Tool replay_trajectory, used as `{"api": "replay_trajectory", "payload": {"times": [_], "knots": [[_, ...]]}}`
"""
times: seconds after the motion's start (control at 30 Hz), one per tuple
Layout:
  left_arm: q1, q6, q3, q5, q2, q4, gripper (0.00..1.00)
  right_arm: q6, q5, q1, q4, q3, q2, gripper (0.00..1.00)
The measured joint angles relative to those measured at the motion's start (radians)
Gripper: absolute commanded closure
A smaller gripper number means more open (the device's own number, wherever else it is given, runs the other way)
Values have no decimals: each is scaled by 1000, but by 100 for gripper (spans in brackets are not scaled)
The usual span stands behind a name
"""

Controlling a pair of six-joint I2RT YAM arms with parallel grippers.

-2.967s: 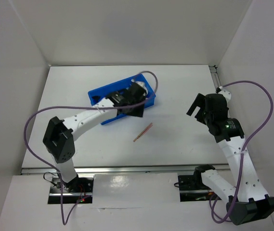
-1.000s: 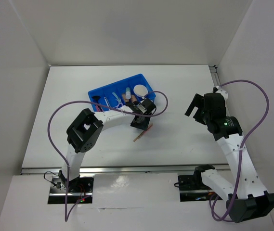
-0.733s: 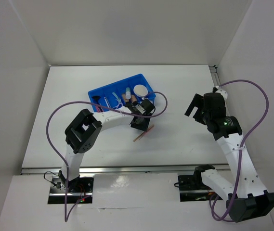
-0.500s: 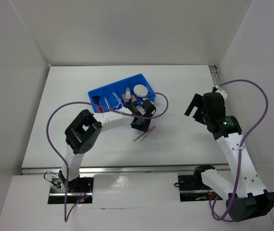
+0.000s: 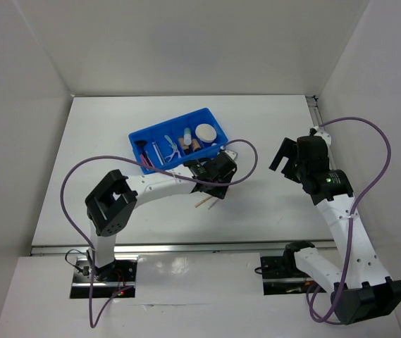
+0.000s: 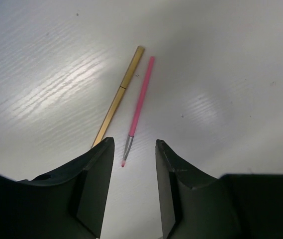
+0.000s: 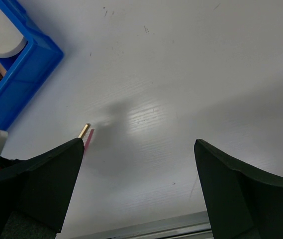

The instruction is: Organize the makeup

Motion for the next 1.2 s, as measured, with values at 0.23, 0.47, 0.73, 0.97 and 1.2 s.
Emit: {"api": "replay_trajectory", "payload": {"times": [0.23, 0.47, 0.73, 0.97, 1.2], "knots": [[-22, 13, 1, 1, 43, -4, 53, 0, 1, 0, 0, 0, 0, 0], [-19, 34, 7, 29, 99, -17, 57, 0, 1, 0, 0, 0, 0, 0], [-18, 55, 58, 47, 161, -21, 63, 0, 3, 0, 0, 0, 0, 0], [-18, 61, 64, 55, 166, -19, 95, 1, 5, 0, 0, 0, 0, 0], [-17, 116, 126, 121, 164, -85, 100, 0, 8, 0, 0, 0, -2, 0]]}}
